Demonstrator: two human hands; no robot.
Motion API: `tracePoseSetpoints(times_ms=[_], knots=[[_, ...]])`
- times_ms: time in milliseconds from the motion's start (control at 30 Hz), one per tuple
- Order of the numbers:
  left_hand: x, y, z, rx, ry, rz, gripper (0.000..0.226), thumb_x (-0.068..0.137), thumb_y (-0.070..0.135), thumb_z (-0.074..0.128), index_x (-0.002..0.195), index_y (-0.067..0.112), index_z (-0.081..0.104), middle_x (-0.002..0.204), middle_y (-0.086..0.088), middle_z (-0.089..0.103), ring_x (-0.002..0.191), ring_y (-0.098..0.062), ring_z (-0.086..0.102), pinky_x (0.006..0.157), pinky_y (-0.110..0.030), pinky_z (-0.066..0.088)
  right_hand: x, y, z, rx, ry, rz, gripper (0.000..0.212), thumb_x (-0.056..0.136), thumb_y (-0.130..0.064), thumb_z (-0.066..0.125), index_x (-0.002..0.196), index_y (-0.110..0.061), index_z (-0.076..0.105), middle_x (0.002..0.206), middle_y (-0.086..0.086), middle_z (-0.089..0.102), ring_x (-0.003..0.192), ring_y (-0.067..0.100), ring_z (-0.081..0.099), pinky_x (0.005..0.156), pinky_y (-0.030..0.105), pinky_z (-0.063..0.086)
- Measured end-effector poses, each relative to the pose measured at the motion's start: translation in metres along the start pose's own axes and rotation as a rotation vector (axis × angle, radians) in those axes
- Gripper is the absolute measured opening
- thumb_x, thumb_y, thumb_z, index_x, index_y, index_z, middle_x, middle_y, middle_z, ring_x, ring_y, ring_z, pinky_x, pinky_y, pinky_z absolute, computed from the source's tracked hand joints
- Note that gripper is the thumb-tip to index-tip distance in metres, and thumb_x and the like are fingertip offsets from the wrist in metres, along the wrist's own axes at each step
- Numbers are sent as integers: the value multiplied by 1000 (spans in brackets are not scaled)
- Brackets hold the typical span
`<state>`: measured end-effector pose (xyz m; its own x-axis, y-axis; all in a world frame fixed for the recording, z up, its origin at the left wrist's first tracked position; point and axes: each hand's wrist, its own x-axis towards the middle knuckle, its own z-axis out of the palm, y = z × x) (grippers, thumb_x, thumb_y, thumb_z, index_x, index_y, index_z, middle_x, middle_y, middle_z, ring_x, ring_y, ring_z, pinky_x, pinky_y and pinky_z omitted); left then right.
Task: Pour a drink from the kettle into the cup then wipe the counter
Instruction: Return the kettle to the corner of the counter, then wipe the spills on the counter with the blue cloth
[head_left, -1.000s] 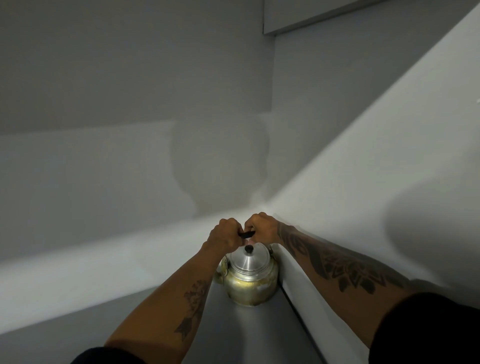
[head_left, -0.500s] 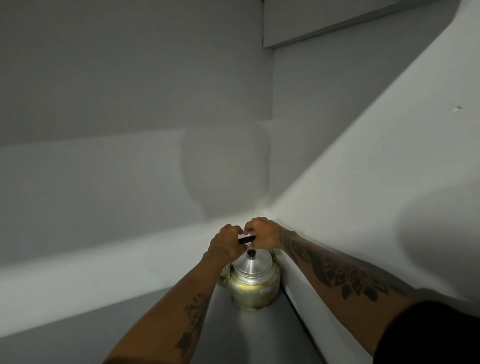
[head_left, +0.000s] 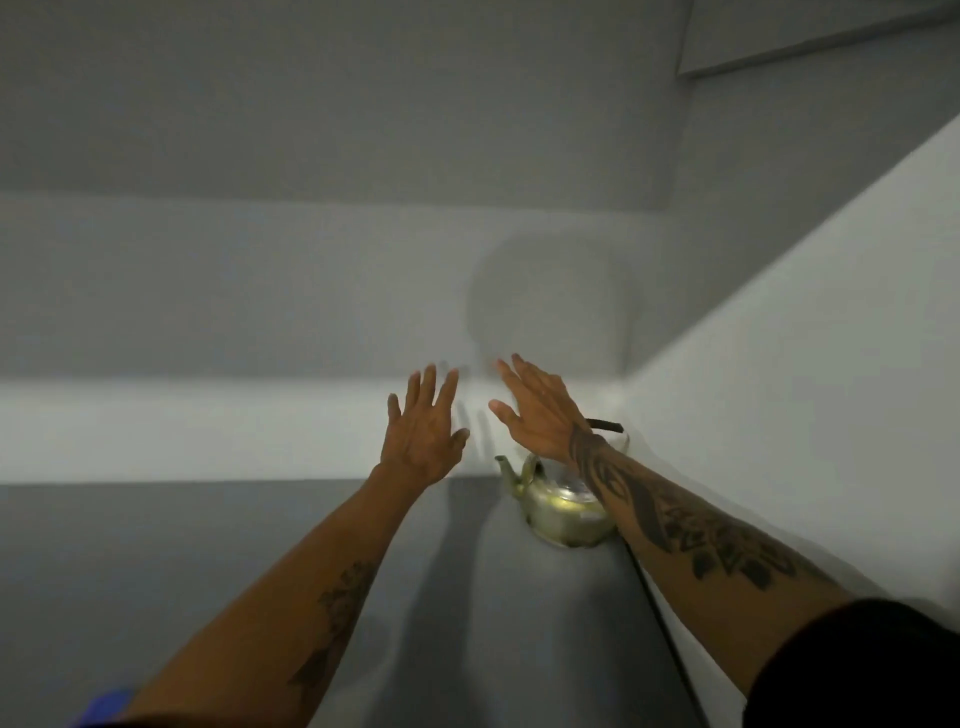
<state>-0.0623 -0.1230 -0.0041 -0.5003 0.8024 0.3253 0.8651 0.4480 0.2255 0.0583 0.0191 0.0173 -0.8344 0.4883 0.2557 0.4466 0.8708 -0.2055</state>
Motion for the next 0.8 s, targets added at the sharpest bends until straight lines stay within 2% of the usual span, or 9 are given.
tracePoseSetpoints(times_ms=[233, 400, 533, 667, 800], knots=[[-120, -89, -36, 36, 11, -159, 79, 94, 48, 47, 154, 21, 3, 163, -11, -4, 150, -33, -3, 118, -56, 7, -29, -141, 42, 68, -90, -162, 60, 98, -49, 29, 151, -24, 13, 161, 7, 12, 148, 26, 12, 121, 48, 10], [-219, -155, -61, 31, -63, -311, 79, 94, 48, 47, 153, 22, 2, 163, -10, -5, 150, -32, -2, 118, -56, 8, -58, -253, 81, 125, -162, -249, 59, 98, -48, 29, 150, -24, 15, 161, 6, 12, 148, 28, 12, 120, 48, 8], [-295, -201, -70, -13, -114, -419, 76, 93, 45, 47, 153, 21, 7, 163, -12, 1, 150, -33, 3, 119, -56, 11, -85, -329, 107, 143, -201, -308, 58, 98, -45, 32, 150, -22, 19, 160, 8, 16, 147, 27, 15, 120, 45, 9], [-354, -235, -65, -72, -171, -491, 76, 92, 41, 51, 153, 18, 13, 162, -13, 6, 150, -32, 6, 119, -54, 15, -110, -393, 133, 121, -243, -330, 56, 98, -41, 36, 148, -19, 26, 158, 10, 24, 145, 27, 21, 118, 44, 11], [-394, -250, -43, -81, -278, -538, 75, 92, 43, 49, 151, 14, 14, 161, -13, 9, 148, -30, 11, 117, -51, 18, -129, -426, 175, 90, -369, -294, 53, 99, -38, 36, 146, -17, 31, 156, 12, 28, 143, 28, 25, 118, 43, 15]])
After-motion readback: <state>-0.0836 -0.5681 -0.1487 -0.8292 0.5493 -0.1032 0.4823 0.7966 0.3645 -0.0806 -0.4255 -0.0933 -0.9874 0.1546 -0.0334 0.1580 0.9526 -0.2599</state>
